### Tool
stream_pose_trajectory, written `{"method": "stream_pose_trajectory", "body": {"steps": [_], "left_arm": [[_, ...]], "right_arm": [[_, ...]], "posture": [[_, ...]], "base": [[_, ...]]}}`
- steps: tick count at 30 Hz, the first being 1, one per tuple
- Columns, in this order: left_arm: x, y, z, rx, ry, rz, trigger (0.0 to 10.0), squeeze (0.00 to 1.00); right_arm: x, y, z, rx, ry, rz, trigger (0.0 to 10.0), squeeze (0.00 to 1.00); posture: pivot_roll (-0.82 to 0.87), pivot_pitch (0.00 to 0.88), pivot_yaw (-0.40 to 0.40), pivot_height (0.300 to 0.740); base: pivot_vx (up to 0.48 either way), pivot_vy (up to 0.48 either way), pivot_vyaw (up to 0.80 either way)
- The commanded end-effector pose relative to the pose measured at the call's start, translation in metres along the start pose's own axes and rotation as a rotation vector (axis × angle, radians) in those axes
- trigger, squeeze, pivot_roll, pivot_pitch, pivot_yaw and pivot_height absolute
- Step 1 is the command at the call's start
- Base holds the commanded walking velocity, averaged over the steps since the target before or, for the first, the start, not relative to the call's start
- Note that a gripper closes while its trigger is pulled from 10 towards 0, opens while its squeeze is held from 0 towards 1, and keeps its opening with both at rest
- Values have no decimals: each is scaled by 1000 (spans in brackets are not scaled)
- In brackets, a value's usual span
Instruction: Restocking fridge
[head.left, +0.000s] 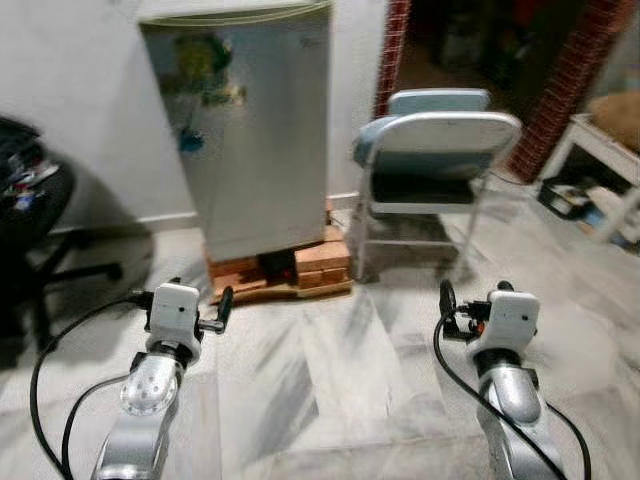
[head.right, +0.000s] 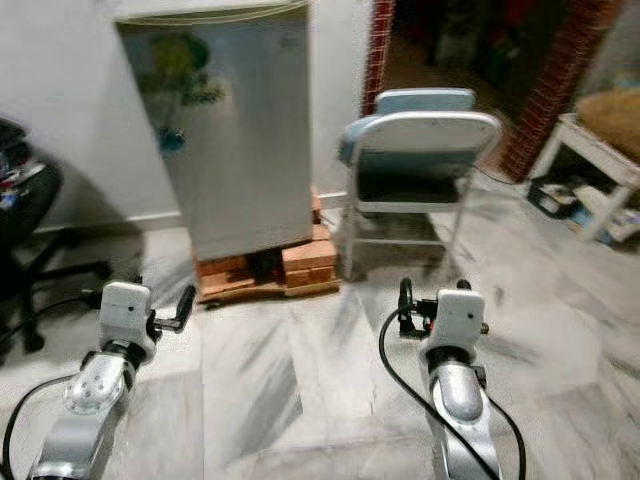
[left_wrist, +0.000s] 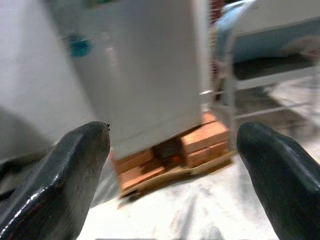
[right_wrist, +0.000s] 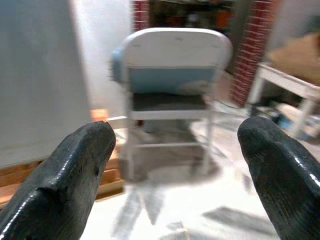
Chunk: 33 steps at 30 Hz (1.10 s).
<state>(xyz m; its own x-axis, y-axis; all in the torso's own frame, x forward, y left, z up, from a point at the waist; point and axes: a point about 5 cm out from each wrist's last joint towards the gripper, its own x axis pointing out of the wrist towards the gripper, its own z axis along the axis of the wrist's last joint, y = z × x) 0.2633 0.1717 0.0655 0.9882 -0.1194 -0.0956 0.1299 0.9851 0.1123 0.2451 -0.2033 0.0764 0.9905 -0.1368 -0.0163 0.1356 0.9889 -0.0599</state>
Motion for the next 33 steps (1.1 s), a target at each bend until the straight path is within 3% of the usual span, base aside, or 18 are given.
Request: {"method": "stream_pose_trajectory", "body": {"steps": [1, 12, 20, 27, 33], "left_arm": [[-1, -3, -1, 6, 4, -25, 10000, 0], [-5, -4, -7, 5, 24, -37, 10000, 0], [-16, 2, -16, 8, 51, -8, 10000, 0], [-20, 4, -18, 4, 55, 9, 10000, 0], [-20, 2, -17, -3, 44, -4, 10000, 0]], "right_arm": [[0, 1, 2, 7, -10, -5, 10000, 0], [7, 0, 6, 7, -19, -6, 10000, 0], [0, 0, 0, 6, 6, -6, 10000, 0], [1, 5, -2, 10, 16, 8, 10000, 0], [5, 5, 1, 13, 8, 9, 10000, 0]], "posture": [[-61, 0, 52, 740], [-52, 0, 41, 740], [-38, 0, 21, 740], [-25, 0, 14, 740], [-19, 0, 10, 740]], "base": [[0, 465, -800], [0, 463, -580], [0, 462, -159], [0, 463, -746], [0, 451, 0]]}}
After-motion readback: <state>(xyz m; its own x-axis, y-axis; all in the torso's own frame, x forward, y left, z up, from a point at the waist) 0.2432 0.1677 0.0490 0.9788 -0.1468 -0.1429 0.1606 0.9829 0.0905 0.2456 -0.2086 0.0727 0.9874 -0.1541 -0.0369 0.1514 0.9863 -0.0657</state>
